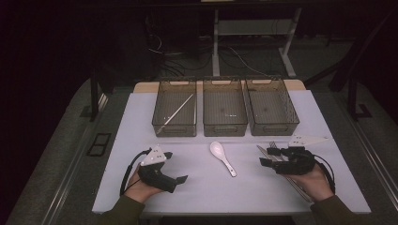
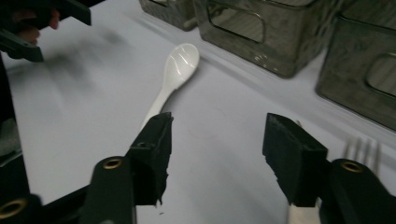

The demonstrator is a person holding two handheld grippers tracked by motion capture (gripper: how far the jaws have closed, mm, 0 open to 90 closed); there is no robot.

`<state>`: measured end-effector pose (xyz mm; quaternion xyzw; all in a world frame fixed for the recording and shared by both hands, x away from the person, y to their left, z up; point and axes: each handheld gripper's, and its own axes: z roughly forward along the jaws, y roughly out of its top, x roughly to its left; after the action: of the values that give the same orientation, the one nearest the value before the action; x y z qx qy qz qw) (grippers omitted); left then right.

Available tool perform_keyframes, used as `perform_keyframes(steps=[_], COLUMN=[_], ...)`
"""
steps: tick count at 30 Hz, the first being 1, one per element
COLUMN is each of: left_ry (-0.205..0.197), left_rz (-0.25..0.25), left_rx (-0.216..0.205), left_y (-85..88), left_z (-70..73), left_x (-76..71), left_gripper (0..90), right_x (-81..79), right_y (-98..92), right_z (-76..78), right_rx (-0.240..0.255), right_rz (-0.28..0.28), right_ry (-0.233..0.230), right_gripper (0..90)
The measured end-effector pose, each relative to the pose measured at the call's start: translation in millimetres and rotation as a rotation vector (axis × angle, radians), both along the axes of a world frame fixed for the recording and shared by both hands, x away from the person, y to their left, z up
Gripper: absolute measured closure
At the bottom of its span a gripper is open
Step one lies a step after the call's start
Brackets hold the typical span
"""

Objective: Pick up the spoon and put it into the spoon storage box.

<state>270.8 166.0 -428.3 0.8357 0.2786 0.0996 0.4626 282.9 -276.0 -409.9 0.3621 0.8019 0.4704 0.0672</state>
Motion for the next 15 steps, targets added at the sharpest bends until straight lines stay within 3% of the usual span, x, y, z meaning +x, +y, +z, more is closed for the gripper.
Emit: perform_keyframes(steps=[8, 15], left_ry=[-0.003, -0.004], left_rz=[0.001, 0.001], left_rx=[-0.003, -0.006], left_y=[-0.4, -0.3], left_z=[0.0, -0.2], left_x=[0.0, 0.1], left_gripper=[0.0, 0.0], right_x=[5.0, 9.1], right_y=[27.4, 51.5], right_z=[3.5, 1.8], right_rx=[0.036, 0.02], right_rz=[0.058, 0.128], right_ry=[-0.001, 0.013], right_gripper=[68.3, 83.3])
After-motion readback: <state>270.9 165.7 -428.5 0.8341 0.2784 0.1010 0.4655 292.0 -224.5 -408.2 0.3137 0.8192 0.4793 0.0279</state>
